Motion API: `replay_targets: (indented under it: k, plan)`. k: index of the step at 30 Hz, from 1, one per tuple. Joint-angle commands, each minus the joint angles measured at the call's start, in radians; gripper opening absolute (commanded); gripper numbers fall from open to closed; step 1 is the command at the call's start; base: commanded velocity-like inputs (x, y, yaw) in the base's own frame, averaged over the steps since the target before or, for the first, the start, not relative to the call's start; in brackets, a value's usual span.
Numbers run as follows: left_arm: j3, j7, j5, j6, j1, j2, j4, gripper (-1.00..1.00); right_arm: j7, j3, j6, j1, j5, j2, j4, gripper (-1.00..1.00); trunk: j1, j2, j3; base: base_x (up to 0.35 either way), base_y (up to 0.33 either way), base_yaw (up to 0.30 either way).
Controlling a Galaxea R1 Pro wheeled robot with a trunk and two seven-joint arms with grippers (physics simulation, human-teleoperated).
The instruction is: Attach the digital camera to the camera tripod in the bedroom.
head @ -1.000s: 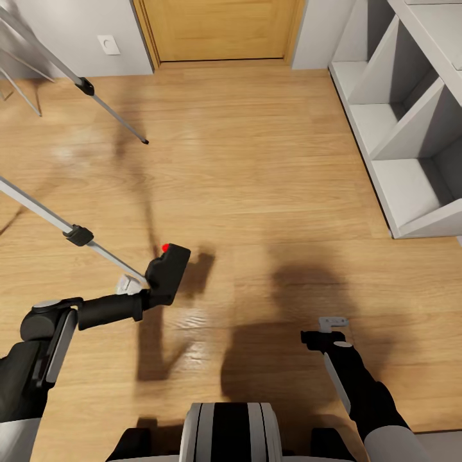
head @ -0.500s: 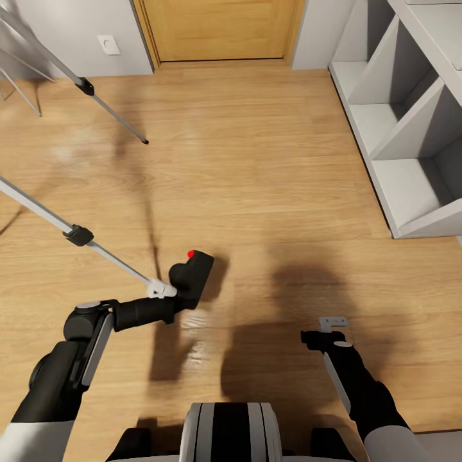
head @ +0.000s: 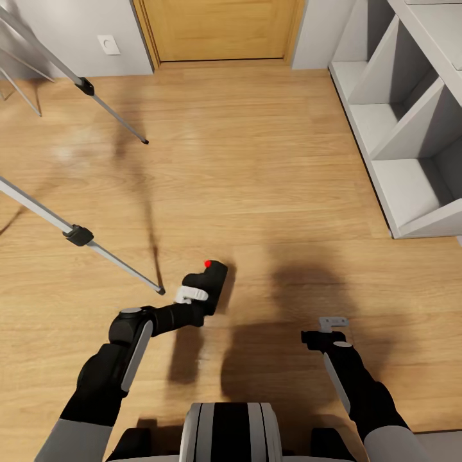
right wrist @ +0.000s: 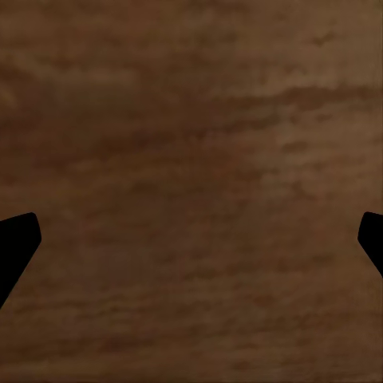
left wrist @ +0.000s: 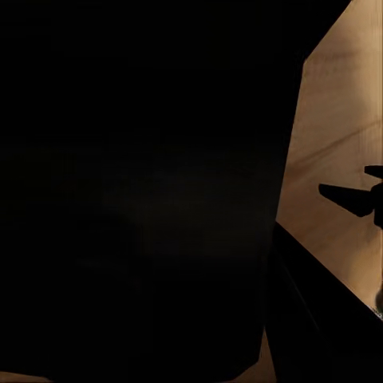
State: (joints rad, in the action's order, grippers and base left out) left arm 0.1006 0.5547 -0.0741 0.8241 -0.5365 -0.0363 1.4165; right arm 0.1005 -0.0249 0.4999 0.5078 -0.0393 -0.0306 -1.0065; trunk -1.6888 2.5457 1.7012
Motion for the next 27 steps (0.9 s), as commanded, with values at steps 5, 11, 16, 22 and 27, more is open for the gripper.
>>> replay_targets:
  k: [5,11,16,22,27]
  plan:
    - [0.033,-0.055,-0.01,0.009,0.0,-0.008,-0.003,-1.0,0.0,0.0,0.006,0.0,-0.005,0.0,-0.001,1.0,0.0,0.0,0.001,0.0,0.0,0.0]
    - [0.047,-0.073,-0.016,0.012,0.0,-0.012,-0.004,-1.0,-0.001,0.0,0.006,0.0,-0.008,-0.001,-0.002,1.0,0.0,0.0,0.001,0.0,0.0,0.0]
    - [0.049,-0.076,-0.013,0.016,0.0,-0.017,-0.004,-1.0,-0.001,0.0,0.006,0.001,-0.008,-0.001,-0.002,1.0,0.0,0.0,0.001,0.0,0.0,0.0]
    - [0.05,-0.12,-0.009,0.019,-0.001,-0.036,-0.004,-1.0,0.002,0.0,0.006,0.0,-0.008,0.0,-0.001,1.0,0.0,0.0,0.001,0.0,0.0,0.0]
    - [0.051,-0.127,-0.011,0.02,-0.001,-0.039,-0.004,-1.0,0.002,0.0,0.006,0.0,-0.008,0.0,-0.002,1.0,0.002,0.0,-0.011,0.0,0.0,0.0]
